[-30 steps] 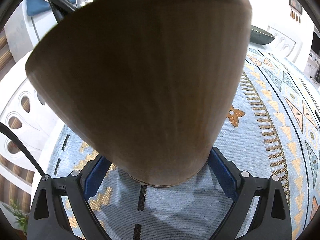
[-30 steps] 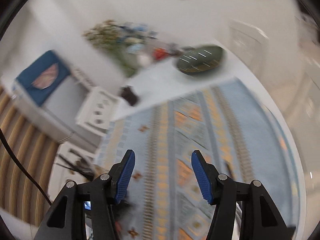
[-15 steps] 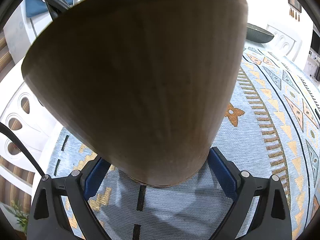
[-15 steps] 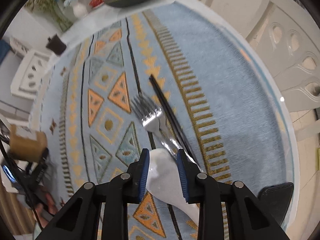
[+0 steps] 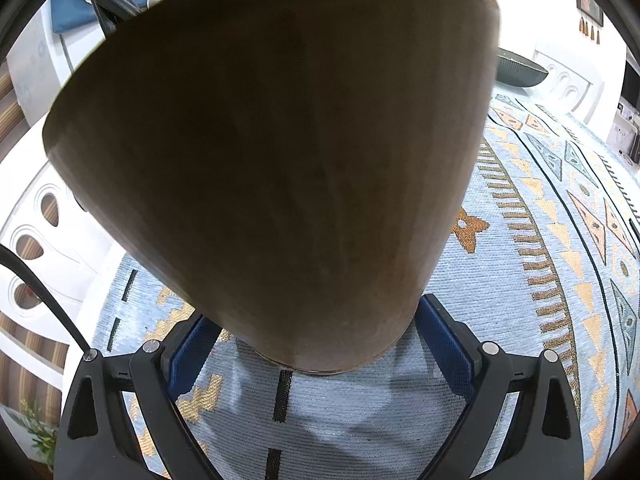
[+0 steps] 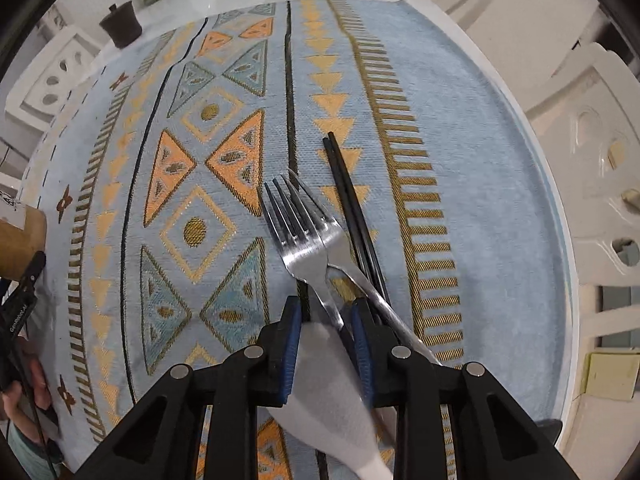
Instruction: Organize utensils
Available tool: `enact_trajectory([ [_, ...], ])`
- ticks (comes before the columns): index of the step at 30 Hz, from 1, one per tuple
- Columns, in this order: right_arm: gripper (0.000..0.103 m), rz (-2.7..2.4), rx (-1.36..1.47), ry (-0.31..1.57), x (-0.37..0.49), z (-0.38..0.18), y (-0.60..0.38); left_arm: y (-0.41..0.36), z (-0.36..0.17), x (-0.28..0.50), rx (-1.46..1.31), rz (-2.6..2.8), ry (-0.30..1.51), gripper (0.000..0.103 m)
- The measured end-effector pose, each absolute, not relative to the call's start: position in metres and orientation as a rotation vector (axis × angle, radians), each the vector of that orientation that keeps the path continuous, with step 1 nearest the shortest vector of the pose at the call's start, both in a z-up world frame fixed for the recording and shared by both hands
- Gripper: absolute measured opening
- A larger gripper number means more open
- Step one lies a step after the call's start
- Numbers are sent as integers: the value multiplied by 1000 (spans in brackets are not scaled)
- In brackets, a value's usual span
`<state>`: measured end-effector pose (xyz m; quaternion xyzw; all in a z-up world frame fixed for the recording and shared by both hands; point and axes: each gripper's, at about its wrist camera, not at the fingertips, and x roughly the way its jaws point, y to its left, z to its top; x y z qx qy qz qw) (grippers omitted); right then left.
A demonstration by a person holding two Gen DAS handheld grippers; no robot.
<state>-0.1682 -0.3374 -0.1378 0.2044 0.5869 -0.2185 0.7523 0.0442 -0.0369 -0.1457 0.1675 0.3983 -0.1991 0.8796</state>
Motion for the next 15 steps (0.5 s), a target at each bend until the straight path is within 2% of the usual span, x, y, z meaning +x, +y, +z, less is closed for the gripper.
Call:
enact_trajectory([
  [2, 25, -471, 425, 1298, -163, -138, -336, -35, -148, 45, 351, -413, 829, 97],
  [5, 15, -402, 368, 1336, -158, -136, -333, -36, -148, 45, 349, -410, 830, 97],
  [9, 8, -360, 303, 1342, -151, -130, -329, -36, -149, 44, 353, -407, 829, 97],
  [10, 4, -354, 298, 1331, -149, -127, -328, -36, -150, 45, 353, -407, 829, 97],
  [15, 3, -271, 312, 1147, -157, -85, -314, -37, -150, 44, 355, -407, 829, 97],
])
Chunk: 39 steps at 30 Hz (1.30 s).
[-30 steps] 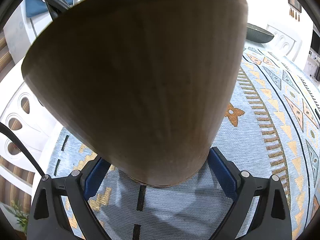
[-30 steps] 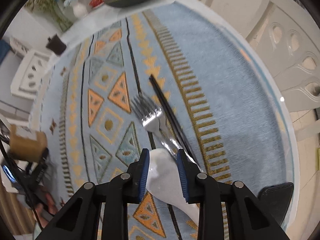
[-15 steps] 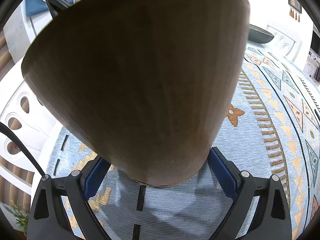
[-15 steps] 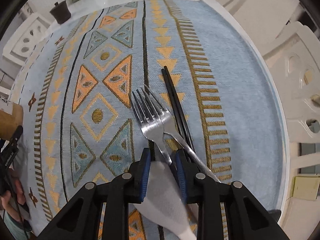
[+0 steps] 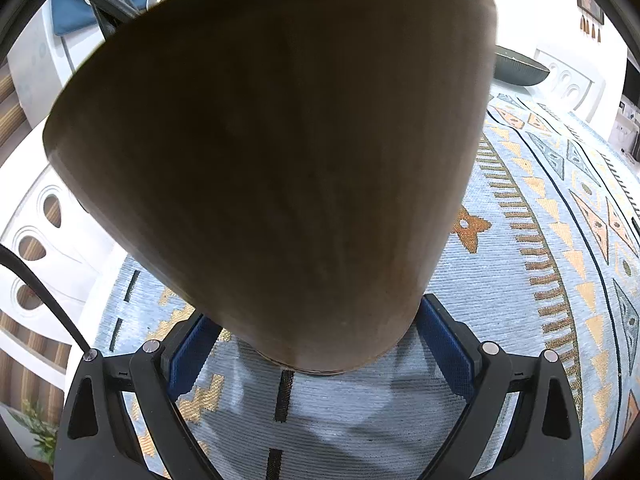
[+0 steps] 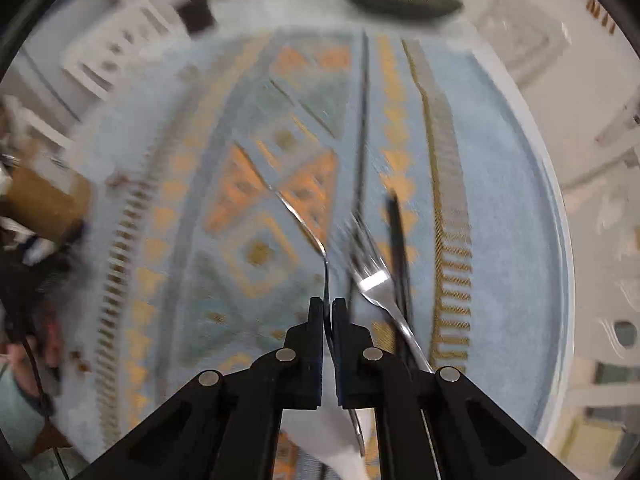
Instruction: Organize utensils
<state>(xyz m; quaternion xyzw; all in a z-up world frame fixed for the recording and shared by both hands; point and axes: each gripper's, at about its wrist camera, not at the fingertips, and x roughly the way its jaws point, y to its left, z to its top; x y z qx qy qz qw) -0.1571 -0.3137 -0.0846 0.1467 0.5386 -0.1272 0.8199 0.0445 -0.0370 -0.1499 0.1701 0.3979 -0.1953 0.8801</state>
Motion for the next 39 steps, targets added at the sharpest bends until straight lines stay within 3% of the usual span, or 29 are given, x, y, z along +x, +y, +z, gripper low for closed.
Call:
enact_trajectory([
  [17, 3, -175, 511, 842, -157, -31, -302, -39, -152, 46, 362, -406, 829, 97],
  [21, 3, -198, 470, 895, -141, -38, -300, -40, -153, 46, 362, -406, 829, 97],
  [30, 9, -209, 611, 1160, -89, -118, -316, -40, -154, 46, 363, -405, 828, 97],
  [34, 10, -222, 637, 1170, -79, -130, -322, -40, -153, 46, 363, -405, 828, 97],
  [36, 16, -222, 638, 1176, -76, -132, -325, -40, -153, 46, 363, -405, 828, 97],
  [39, 40, -227, 625, 1169, -73, -132, -327, -40, -154, 46, 363, -405, 828, 97],
])
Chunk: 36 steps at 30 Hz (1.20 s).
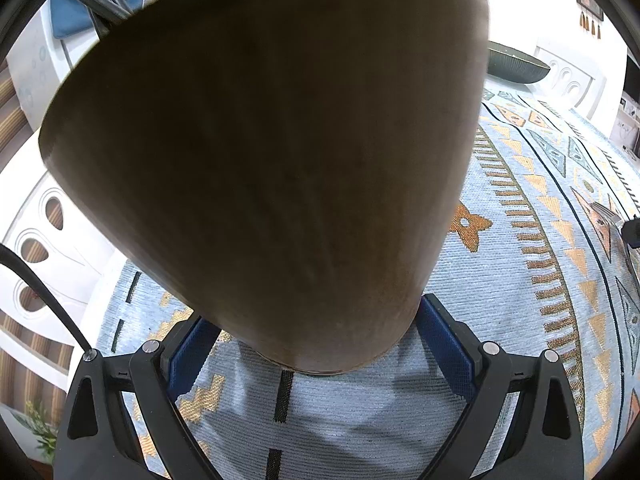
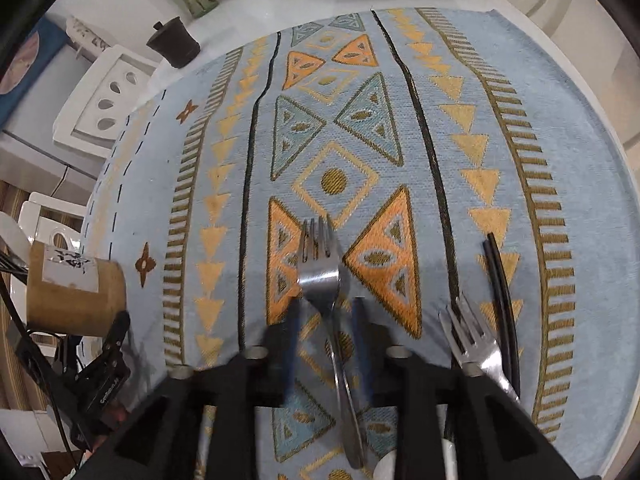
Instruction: Organize utensils
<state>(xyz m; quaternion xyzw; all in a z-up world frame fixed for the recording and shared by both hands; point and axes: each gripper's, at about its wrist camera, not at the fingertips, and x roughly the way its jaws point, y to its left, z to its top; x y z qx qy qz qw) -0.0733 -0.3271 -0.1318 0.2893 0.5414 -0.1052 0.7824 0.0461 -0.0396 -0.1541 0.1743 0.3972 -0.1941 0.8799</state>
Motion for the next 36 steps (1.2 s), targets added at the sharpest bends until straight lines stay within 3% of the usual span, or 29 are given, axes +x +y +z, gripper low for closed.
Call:
enact_trajectory([
  [2, 44, -220, 617, 1161, -71, -132, -328, -40, -154, 46, 364, -405, 828, 97],
  [9, 43, -221, 532, 1160, -55, -138, -322, -38, -155, 47, 368, -401, 824, 97],
  [10, 32, -237, 498, 1161, -53, -138, -317, -38, -155, 46, 369, -400, 823, 97],
  [12, 22, -264, 382, 1177, -47, -137, -306, -38, -156, 47, 371, -399, 822, 97],
  [27, 22, -247, 491, 921, -120, -55, -297, -38, -156, 47, 371, -399, 822, 97],
  [36, 20, -254, 495, 874, -159, -30, -261, -39, -155, 45, 371, -399, 822, 97],
])
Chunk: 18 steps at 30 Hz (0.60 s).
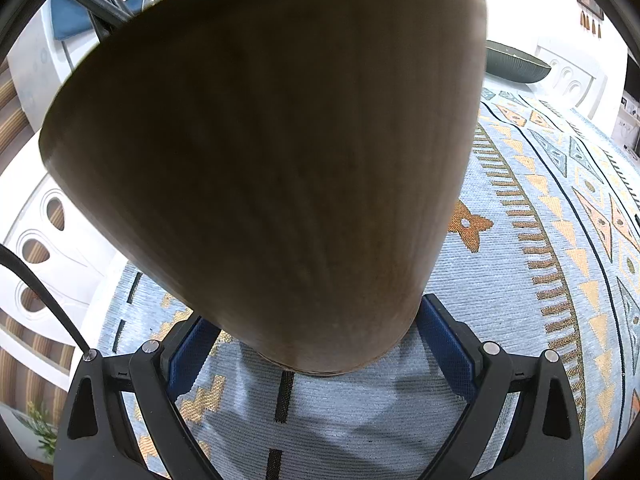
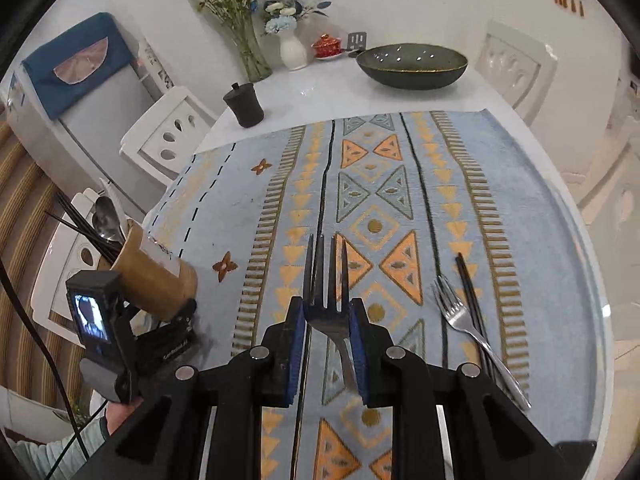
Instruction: Organize utensils
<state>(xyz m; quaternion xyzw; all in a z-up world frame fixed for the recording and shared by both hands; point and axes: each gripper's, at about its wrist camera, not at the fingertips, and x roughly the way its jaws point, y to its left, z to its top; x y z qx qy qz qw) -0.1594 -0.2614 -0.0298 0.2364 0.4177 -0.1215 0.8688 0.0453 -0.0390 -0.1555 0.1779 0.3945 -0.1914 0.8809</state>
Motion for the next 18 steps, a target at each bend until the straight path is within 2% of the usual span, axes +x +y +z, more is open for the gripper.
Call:
enact_trajectory([
  [5, 16, -261, 527, 795, -166, -9, -267, -39, -156, 46, 369, -399, 823, 97],
  [6, 12, -253, 532, 772, -165, -3, -267, -39, -156, 46, 368, -400, 824, 97],
  [7, 4, -250, 528, 757, -164, 1, -267, -38, -157, 46, 368, -400, 824, 97],
  [18, 2, -183, 470, 692, -124, 32, -260, -38, -157, 46, 368, -399, 823, 97],
])
